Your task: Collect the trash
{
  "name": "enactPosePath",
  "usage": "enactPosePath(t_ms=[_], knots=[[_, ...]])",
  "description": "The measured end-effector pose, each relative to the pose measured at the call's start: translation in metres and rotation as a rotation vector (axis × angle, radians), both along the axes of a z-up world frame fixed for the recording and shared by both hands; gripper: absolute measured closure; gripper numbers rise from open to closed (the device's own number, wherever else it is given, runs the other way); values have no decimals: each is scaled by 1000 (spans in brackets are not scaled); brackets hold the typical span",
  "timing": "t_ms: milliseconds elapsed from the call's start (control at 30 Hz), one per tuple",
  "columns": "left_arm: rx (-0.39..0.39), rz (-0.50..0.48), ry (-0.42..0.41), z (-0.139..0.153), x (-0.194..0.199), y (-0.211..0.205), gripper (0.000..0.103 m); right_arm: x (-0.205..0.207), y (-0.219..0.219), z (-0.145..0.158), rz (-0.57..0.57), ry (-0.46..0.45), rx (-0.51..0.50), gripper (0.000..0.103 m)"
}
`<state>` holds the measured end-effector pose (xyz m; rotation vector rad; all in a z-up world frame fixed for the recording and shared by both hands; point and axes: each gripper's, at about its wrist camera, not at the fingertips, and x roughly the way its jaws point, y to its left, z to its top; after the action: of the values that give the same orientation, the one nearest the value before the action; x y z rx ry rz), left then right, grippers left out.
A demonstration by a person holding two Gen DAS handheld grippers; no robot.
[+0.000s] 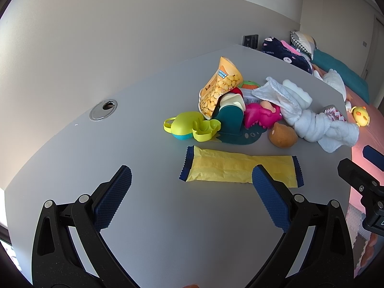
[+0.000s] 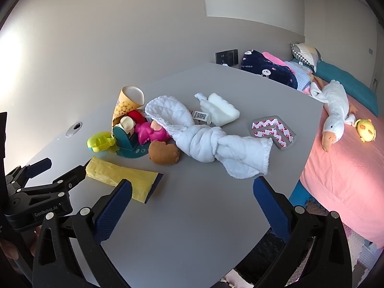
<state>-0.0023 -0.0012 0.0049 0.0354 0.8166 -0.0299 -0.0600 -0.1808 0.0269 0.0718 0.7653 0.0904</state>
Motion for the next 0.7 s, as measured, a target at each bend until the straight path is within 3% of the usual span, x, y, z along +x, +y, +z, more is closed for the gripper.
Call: enactPosePath(t_ms=[700], knots=[[10,-12,-2,3,-2,-2,6,0,-1,-3,2,3,5,3]])
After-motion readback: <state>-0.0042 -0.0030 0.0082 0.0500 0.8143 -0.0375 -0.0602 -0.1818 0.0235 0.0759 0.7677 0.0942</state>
